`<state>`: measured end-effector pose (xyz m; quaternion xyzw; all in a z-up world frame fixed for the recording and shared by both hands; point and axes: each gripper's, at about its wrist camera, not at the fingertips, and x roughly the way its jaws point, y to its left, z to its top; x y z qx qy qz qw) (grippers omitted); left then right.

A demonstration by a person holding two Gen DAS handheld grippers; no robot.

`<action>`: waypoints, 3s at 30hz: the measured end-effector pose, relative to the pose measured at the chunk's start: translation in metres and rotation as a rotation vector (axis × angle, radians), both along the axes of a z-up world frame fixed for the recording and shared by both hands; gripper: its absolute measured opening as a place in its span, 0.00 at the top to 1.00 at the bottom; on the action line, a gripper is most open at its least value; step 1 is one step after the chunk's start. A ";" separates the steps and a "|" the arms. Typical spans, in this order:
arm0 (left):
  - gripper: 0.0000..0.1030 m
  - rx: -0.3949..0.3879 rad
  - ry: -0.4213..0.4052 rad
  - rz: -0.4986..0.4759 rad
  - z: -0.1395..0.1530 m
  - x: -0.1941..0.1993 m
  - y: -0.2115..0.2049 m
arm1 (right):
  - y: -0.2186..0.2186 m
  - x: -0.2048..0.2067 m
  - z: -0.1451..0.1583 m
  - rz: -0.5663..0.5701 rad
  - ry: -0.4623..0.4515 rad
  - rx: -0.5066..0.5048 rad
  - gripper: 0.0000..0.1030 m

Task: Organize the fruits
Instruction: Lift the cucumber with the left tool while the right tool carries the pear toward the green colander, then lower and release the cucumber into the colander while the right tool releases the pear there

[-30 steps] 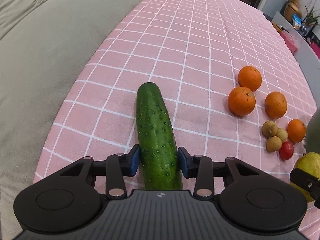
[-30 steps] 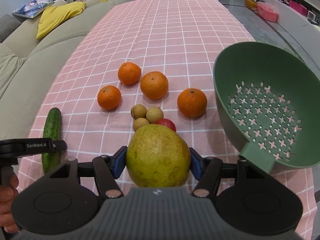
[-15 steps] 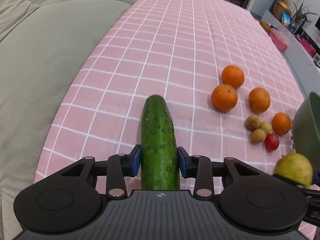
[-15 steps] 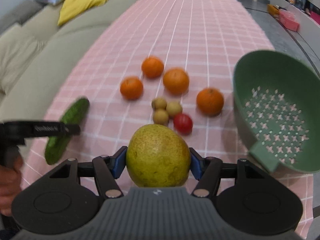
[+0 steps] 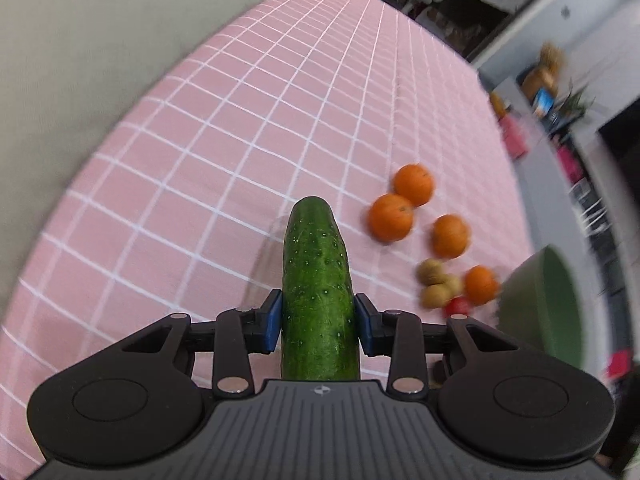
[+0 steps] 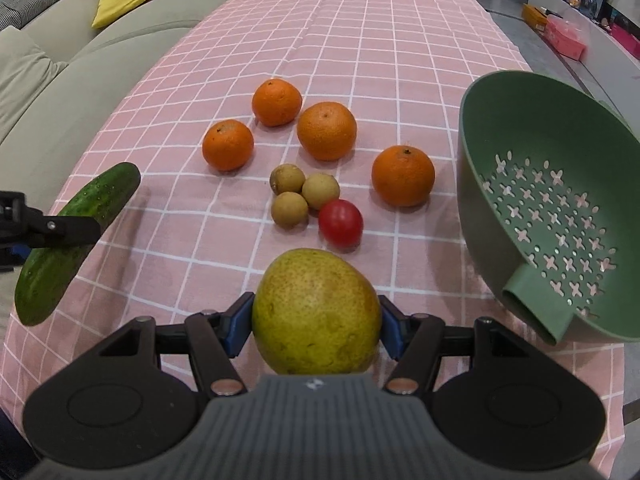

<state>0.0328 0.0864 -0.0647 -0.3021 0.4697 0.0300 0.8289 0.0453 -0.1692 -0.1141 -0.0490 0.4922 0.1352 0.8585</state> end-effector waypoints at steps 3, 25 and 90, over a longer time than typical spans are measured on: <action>0.59 -0.026 -0.035 -0.001 0.011 -0.004 -0.002 | -0.001 -0.003 0.013 0.007 -0.012 0.031 0.41; 0.59 -0.035 -0.228 -0.340 0.081 0.076 -0.161 | -0.126 0.026 0.113 -0.190 -0.178 0.175 0.41; 0.51 0.146 -0.207 -0.502 0.044 0.088 -0.228 | -0.185 0.105 0.068 -0.156 -0.067 0.083 0.32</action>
